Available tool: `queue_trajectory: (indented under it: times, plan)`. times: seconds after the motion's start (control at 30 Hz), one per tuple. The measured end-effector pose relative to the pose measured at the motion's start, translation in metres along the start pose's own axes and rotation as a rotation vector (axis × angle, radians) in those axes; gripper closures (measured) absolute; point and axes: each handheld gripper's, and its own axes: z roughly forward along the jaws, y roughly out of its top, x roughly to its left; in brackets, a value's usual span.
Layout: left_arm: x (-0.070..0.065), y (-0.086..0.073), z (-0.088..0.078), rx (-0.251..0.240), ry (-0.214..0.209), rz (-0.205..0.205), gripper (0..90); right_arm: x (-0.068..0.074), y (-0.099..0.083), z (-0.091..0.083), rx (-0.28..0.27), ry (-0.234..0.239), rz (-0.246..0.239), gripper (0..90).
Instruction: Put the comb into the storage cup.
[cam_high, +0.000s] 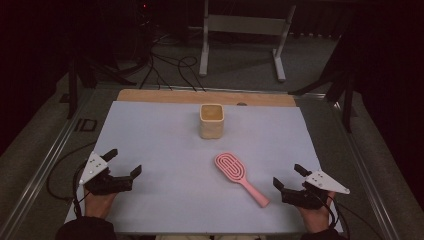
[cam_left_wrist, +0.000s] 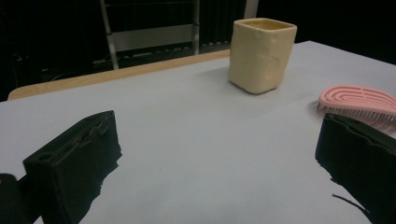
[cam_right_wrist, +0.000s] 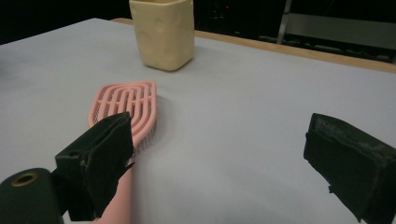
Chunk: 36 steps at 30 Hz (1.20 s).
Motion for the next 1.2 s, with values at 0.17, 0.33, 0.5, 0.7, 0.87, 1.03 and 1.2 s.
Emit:
queue_trajectory:
  times: [0.17,0.33,0.5,0.7,0.87,1.03,1.2]
  plan:
    - [-0.002,0.000,0.002,0.001,0.019,0.011,0.3,0.003,0.001,0.004,0.013,0.013,0.002,8.1]
    - [-0.003,0.000,0.002,-0.001,0.034,0.014,0.3,0.007,0.003,0.006,0.007,0.032,0.003,8.1]
    - [-0.003,-0.001,0.001,-0.006,0.042,0.016,0.3,0.012,0.005,0.010,0.006,0.052,0.005,8.1]
    - [-0.004,-0.001,0.002,0.000,0.045,0.026,0.3,0.020,0.009,0.014,0.012,0.074,-0.007,8.1]
    - [-0.006,-0.002,0.002,0.006,0.046,0.037,0.3,0.023,0.010,0.017,0.023,0.083,-0.010,8.1]
    - [-0.006,-0.002,0.001,0.000,0.049,0.032,0.3,0.027,0.013,0.020,0.028,0.093,-0.012,8.1]
    - [-0.006,-0.002,0.001,0.003,0.057,0.040,0.3,0.031,0.017,0.023,0.056,0.092,-0.023,8.1]
